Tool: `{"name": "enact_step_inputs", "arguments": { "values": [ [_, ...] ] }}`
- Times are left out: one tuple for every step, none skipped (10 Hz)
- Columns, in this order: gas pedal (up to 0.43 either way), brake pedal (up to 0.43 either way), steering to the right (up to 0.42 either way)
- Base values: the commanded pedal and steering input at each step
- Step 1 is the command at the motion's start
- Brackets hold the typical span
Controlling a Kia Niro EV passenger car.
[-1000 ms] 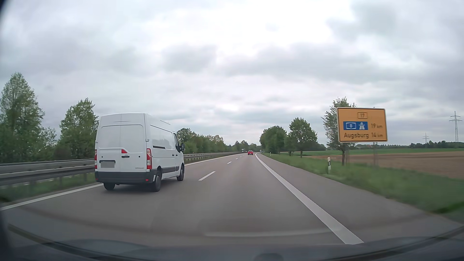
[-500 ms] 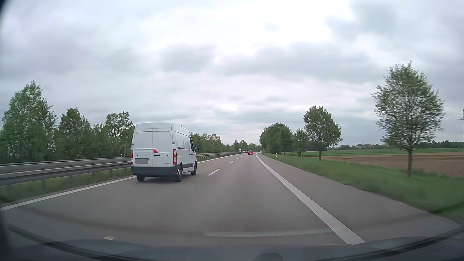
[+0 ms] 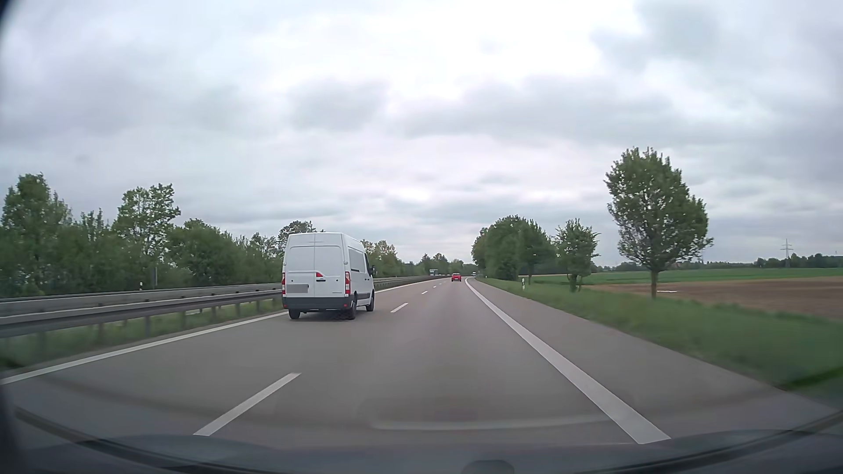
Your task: Follow the waypoints while adhering to traffic rules and regulations
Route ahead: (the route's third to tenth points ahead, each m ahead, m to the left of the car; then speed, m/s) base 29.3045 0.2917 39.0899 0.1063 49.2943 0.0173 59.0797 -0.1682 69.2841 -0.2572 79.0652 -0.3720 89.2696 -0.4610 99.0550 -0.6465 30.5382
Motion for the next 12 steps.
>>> {"name": "enact_step_inputs", "arguments": {
  "values": [
    [0.220,0.000,0.001],
    [0.220,0.000,0.001],
    [0.220,0.000,0.001],
    [0.220,0.000,0.001],
    [0.220,0.000,0.001],
    [0.220,0.000,0.001],
    [0.220,0.000,0.001],
    [0.220,0.000,0.002],
    [0.220,0.000,0.002],
    [0.220,0.000,0.002],
    [0.220,0.000,0.002],
    [0.220,0.000,0.002]
  ]
}}
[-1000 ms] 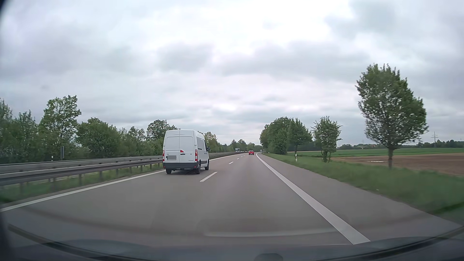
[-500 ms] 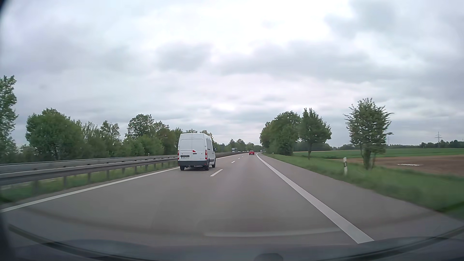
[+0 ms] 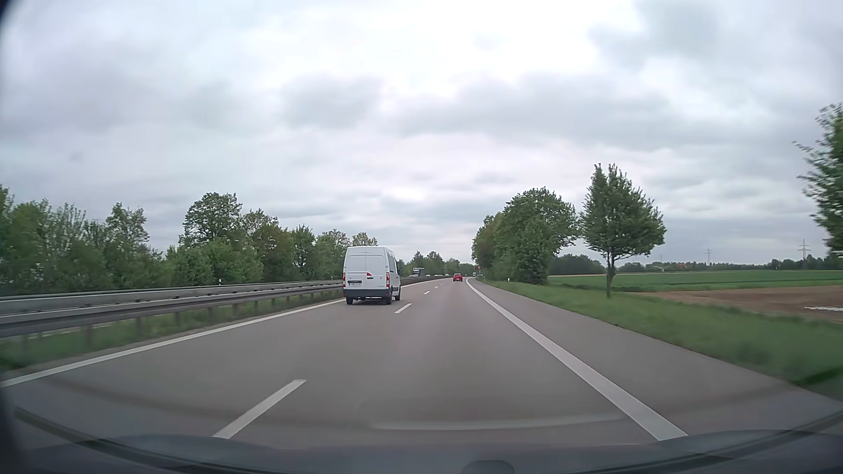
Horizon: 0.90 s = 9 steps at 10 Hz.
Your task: Follow the waypoints while adhering to traffic rules and regulations
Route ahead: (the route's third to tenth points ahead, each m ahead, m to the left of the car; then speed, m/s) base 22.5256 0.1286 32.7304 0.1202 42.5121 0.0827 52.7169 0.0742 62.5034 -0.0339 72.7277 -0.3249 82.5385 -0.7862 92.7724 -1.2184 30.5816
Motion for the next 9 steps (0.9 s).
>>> {"name": "enact_step_inputs", "arguments": {
  "values": [
    [0.220,0.000,0.002],
    [0.220,0.000,0.002],
    [0.220,0.000,0.002],
    [0.220,0.000,0.002],
    [0.220,0.000,0.002],
    [0.220,0.000,0.002],
    [0.220,0.000,0.002],
    [0.220,0.000,0.002],
    [0.220,0.000,0.002]
  ]
}}
